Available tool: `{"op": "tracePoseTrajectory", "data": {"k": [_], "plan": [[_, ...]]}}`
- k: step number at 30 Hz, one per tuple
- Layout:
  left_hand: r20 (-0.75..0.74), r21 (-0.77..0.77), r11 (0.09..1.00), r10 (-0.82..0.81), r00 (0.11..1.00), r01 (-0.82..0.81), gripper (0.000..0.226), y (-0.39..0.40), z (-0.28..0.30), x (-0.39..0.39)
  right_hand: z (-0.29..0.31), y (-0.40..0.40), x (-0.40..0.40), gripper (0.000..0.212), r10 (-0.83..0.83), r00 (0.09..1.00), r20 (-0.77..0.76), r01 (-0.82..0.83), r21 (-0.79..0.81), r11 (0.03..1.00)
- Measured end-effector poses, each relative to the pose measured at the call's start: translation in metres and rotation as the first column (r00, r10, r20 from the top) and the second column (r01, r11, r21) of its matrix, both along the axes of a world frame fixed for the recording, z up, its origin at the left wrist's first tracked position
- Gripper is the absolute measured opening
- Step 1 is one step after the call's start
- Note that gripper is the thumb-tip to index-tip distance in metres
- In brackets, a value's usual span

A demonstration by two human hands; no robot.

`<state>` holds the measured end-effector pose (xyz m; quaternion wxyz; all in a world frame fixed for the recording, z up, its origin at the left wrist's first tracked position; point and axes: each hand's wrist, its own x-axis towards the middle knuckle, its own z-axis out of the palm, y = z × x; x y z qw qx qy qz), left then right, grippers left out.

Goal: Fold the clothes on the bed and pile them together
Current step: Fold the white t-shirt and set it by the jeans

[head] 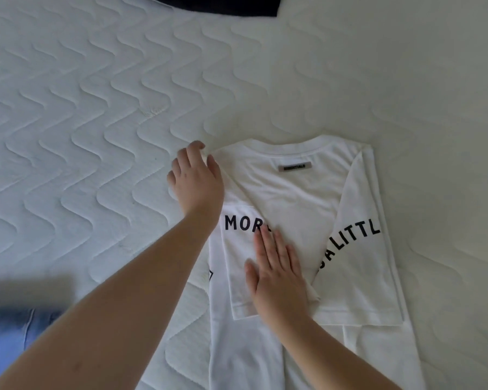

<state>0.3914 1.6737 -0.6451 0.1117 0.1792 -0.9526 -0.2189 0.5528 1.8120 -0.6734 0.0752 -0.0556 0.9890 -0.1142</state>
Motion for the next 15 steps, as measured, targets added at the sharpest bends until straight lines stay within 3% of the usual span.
{"op": "tracePoseTrajectory", "data": {"k": [3, 7, 10, 12, 15], "plan": [[-0.096, 0.059, 0.979, -0.188, 0.978, 0.194, 0.035, 0.022, 0.008, 0.051, 0.013, 0.017, 0.001, 0.056, -0.064, 0.998, -0.016, 0.063, -0.083, 0.995], [0.089, -0.048, 0.921, -0.381, 0.921, 0.386, 0.054, 0.059, -0.003, 0.134, 0.024, 0.069, 0.019, 0.057, -0.102, 0.988, -0.114, 0.1, -0.019, 0.995], [0.228, -0.105, 0.812, -0.542, 0.809, 0.574, 0.059, 0.088, -0.024, 0.188, 0.012, 0.099, 0.034, 0.059, -0.07, 0.998, 0.005, 0.07, 0.07, 0.995], [0.307, -0.142, 0.766, -0.568, 0.764, 0.627, 0.06, 0.096, -0.041, 0.205, 0.001, 0.108, 0.04, 0.06, -0.016, 0.997, 0.073, 0.008, 0.111, 0.994], [0.369, -0.165, 0.77, -0.531, 0.763, 0.616, 0.059, 0.098, -0.045, 0.203, 0.0, 0.111, 0.043, 0.058, -0.052, 0.998, 0.033, 0.048, 0.102, 0.994]]}}
